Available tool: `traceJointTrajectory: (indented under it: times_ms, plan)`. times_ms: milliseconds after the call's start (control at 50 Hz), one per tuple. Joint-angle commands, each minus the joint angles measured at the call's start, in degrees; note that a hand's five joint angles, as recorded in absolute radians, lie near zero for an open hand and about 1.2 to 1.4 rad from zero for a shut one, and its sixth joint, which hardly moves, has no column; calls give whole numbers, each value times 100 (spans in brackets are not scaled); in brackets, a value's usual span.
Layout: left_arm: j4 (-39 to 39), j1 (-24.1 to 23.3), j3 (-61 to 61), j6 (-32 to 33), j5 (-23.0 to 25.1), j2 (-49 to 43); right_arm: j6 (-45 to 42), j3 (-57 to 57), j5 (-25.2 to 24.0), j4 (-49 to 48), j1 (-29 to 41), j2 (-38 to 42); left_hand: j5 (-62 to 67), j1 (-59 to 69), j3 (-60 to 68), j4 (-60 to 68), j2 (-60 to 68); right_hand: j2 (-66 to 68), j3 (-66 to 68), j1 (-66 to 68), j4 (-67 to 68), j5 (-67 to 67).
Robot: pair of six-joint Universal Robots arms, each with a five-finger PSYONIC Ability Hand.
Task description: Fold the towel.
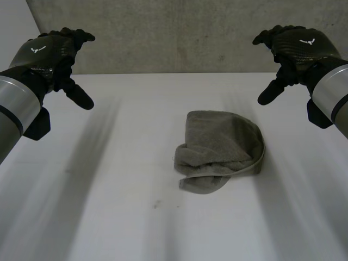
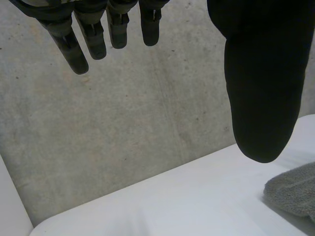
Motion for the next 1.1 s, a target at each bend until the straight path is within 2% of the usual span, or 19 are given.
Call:
traceJointTrajectory:
  times_ms: [20, 120, 220, 300, 440, 540, 580, 640, 680, 700, 740, 800, 860, 880, 900, 920, 940, 1020, 1100]
  plan:
    - [209, -194, -133, 9, 20, -197, -524, -98, -141, 107, 135, 468, -39, 62, 117, 108, 124, -382, -237, -242, -347, -368]
    - [429, -457, -221, 18, 20, -531, -1840, -273, -71, 510, 416, 1117, 29, 129, 185, 175, 192, -382, -237, -242, -347, -368]
    - [447, -834, -195, 18, 20, -1145, -2456, -387, 25, 818, 443, 1592, 146, 247, 302, 293, 309, -382, -237, -242, -347, -368]
    - [456, -1292, 59, 18, 20, -1988, -2625, -511, 114, 863, 434, 1848, 365, 465, 520, 511, 528, -382, -237, -242, -347, -368]
    - [509, -1451, 790, 18, 55, -3116, -2905, -573, 8, 1012, 180, 2182, 365, 466, 521, 512, 528, -155, -10, -15, -120, -140]
    - [579, -1715, 1343, 35, 477, -3925, -3091, -494, 52, 1056, -40, 2182, 365, 466, 521, 512, 528, -172, -27, -32, -137, -157]
    - [684, -1785, 1588, 35, 870, -4301, -3091, -432, 52, 1065, -58, 2173, 365, 466, 521, 512, 528, -172, -27, -32, -137, -157]
    - [781, -1794, 1695, 35, 995, -4434, -3073, -186, 79, 1047, -76, 2129, 567, 668, 723, 714, 730, -172, -27, -32, -137, -157]
    - [1105, -1803, 1887, 18, 1048, -4697, -3064, -19, 79, 1030, -76, 2094, 2139, 2240, 2295, 2286, 2302, -172, -27, -32, -137, -157]
    - [1106, -1803, 1888, 18, 1048, -4698, -3047, 155, 70, 986, -102, 2033, 2148, 2249, 2304, 2295, 2311, -172, -27, -32, -137, -157]
    - [1430, -1803, 1958, 18, 1074, -4847, -3038, 333, 61, 942, -173, 1954, 3455, 3555, 3611, 3601, 3618, -172, -27, -32, -137, -157]
    - [1624, -1803, 1959, 17, 1092, -4909, -3029, 667, 43, 766, -287, 1804, 4231, 4332, 4387, 4378, 4394, -172, -27, -32, -137, -157]
    - [1669, -1812, 1958, 9, 1092, -4935, -3029, 894, 61, 469, -331, 1734, 4301, 4402, 4457, 4448, 4465, -138, 7, 1, -104, -124]
    - [1677, -1820, 1950, 9, 1092, -4961, -3029, 956, 78, 354, -366, 1716, 4818, 4918, 4974, 4964, 4981, -122, 24, 18, -87, -107]
    - [1678, -1855, 1958, 9, 1057, -4970, -3029, 957, 79, 353, -366, 1716, 6022, 6122, 6178, 6169, 6185, -121, 24, 18, -87, -107]
    - [1678, -1856, 1958, 9, 1057, -4971, -3029, 1009, 79, 283, -410, 1690, 6034, 6134, 6190, 6181, 6197, -105, 40, 35, -70, -90]
    - [1678, -1882, 1950, 9, 996, -4953, -3021, 1053, 70, 239, -436, 1664, 6881, 6982, 7037, 7028, 7044, -55, 91, 85, -20, -40]
    - [1669, -1900, 1879, 35, 925, -4804, -2941, 1150, 52, 221, -419, 1584, 6890, 6990, 7046, 7036, 7053, -37, 108, 102, -2, -23]
    - [1616, -1882, 1634, 402, 566, -3998, -2696, 1220, 17, 212, -401, 1444, 6890, 6990, 7046, 7036, 7053, -37, 108, 102, -2, -23]
